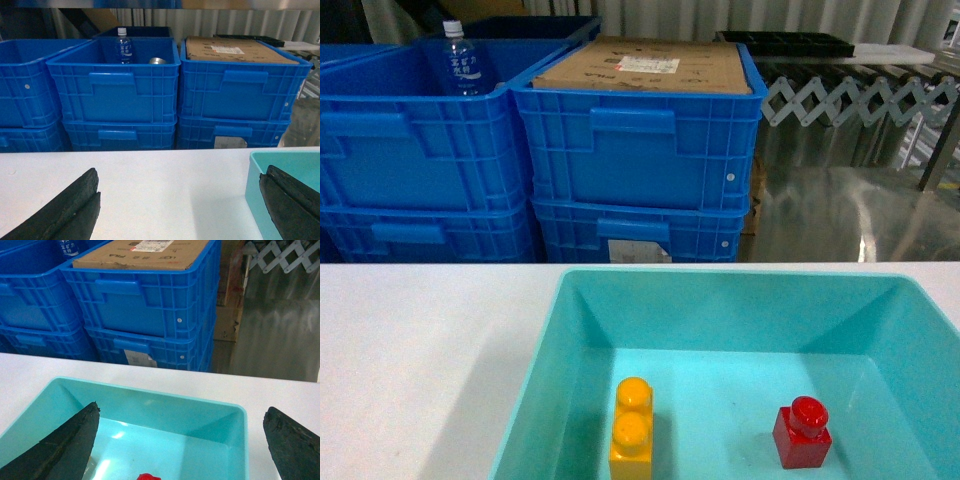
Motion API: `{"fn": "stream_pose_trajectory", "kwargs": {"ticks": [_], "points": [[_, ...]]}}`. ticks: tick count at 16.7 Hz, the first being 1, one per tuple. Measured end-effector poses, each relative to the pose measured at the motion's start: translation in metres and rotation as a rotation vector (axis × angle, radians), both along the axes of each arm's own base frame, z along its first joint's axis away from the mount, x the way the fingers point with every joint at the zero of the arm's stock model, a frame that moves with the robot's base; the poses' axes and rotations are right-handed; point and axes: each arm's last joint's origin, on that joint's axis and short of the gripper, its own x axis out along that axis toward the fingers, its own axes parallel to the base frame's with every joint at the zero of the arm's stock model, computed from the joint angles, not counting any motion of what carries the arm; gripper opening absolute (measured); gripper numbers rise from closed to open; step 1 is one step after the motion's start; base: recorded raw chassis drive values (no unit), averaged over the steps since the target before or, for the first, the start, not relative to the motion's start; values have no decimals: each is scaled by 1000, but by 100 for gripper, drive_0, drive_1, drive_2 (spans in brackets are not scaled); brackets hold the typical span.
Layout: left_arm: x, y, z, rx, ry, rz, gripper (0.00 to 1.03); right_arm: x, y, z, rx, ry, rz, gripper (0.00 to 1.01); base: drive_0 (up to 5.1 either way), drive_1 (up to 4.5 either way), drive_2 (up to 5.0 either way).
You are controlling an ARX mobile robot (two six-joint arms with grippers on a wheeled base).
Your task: Pick red block from blue box to shelf
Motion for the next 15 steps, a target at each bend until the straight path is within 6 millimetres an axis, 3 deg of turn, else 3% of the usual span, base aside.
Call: {"fn": "stream_pose_trajectory", "kwargs": {"ticks": [6,15], "points": [[0,0,0,0,0,0,98,49,27,-10,-13,129,71,98,0,0,0],[0,0,0,0,0,0,98,43,67,-56,-56,295,80,98,0,0,0]]}}
